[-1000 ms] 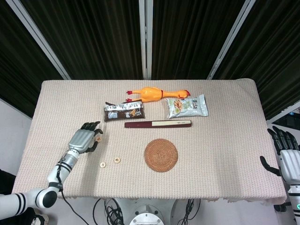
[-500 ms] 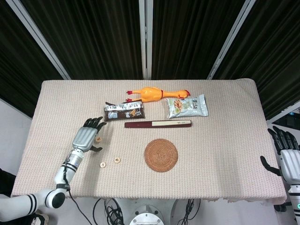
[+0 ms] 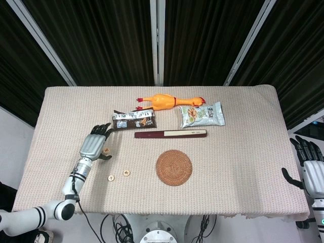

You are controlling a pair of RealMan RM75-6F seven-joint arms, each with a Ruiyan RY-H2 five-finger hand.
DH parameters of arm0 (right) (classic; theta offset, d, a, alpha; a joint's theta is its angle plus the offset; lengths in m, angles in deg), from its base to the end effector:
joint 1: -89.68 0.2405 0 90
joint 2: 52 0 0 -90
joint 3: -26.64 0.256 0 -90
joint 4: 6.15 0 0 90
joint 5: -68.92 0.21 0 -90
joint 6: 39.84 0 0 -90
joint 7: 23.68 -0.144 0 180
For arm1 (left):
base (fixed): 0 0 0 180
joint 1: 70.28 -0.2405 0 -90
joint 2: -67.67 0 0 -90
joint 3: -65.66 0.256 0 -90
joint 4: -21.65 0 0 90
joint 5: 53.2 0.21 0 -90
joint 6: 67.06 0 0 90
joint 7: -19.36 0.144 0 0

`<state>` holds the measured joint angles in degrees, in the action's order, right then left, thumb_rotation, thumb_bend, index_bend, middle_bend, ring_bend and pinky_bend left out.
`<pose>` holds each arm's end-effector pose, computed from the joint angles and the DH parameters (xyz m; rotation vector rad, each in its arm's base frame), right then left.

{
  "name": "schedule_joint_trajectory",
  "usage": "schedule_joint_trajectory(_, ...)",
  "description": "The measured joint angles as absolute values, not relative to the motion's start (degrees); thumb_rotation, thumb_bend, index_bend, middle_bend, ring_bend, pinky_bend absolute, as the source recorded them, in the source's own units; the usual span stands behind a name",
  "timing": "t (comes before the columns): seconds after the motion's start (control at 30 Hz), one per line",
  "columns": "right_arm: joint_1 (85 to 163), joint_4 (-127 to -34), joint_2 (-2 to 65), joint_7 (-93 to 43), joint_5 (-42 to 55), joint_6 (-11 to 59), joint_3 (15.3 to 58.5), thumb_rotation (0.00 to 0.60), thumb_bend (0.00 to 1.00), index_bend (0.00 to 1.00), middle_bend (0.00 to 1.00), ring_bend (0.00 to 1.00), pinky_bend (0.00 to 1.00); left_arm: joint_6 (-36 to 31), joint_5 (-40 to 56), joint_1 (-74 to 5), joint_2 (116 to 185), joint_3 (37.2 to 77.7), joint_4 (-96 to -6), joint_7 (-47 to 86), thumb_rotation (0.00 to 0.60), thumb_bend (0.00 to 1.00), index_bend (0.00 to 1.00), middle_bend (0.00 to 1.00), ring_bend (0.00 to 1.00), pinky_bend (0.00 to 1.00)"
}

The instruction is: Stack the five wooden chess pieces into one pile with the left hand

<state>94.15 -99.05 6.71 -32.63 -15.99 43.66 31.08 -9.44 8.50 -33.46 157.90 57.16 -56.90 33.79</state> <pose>-0.3180 -0.1850 0.1904 1.3329 -0.9653 0.9549 -0.2076 0.3376 -0.0121 -1.6991 -1.0728 -0.8609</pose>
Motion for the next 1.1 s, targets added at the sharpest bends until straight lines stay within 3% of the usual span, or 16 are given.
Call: schedule_joint_trajectory(1.1,94.18,-99.09,6.9,-32.18,-15.77,43.56,31.13,0.6,0.28,0.0,0.0,0.0,0.0,-10.55,6.35,-33.62,156.28,55.9,-57.79,35.36,0.6,0.12,0.17,0.0,0.0,0.0)
